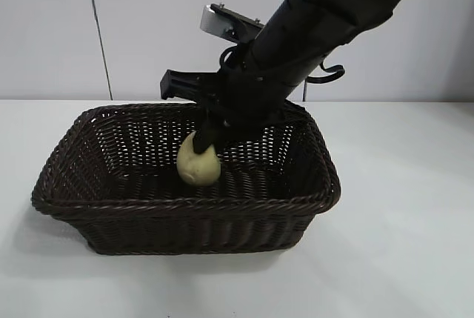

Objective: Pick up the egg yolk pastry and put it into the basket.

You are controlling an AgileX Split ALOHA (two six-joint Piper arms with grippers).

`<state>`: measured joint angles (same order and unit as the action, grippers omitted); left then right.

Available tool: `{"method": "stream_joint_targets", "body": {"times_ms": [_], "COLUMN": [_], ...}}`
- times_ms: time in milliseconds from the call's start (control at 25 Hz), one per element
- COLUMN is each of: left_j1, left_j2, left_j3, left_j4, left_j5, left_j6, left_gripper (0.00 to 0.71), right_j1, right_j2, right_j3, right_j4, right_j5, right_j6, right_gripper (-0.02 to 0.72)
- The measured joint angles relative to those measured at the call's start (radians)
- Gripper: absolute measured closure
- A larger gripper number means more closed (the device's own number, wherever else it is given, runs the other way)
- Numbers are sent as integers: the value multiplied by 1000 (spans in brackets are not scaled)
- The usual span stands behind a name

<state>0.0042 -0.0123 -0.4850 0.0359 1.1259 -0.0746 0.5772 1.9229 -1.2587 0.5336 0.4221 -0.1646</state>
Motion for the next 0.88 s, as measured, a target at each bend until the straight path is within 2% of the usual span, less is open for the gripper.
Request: {"method": "stream_joint_targets", "body": {"times_ms": [120, 240, 480, 640, 760, 880], "left_j1": [0, 0, 0, 0, 0, 0], "left_j2": [0, 0, 0, 0, 0, 0], "left_j3": [0, 0, 0, 0, 0, 0], "left_j4": [0, 0, -1, -1, -1, -1], "left_j5": [0, 0, 0, 0, 0, 0], "left_j6": [0, 0, 0, 0, 0, 0], "left_gripper": [62, 62, 62, 62, 62, 62], "right_j1": [0, 0, 0, 0, 0, -7], "right_j2": [0, -1, -34, -38, -38, -38], "right_j3": [0, 0, -41, -146, -228, -293], "right_j4": [0, 1, 0, -13, -76, -183], "right_j5": [7, 36, 130, 244, 318, 390], "right_j6": [0, 0, 8, 15, 49, 118], "right_gripper": [257, 164, 139, 134, 134, 134]}}
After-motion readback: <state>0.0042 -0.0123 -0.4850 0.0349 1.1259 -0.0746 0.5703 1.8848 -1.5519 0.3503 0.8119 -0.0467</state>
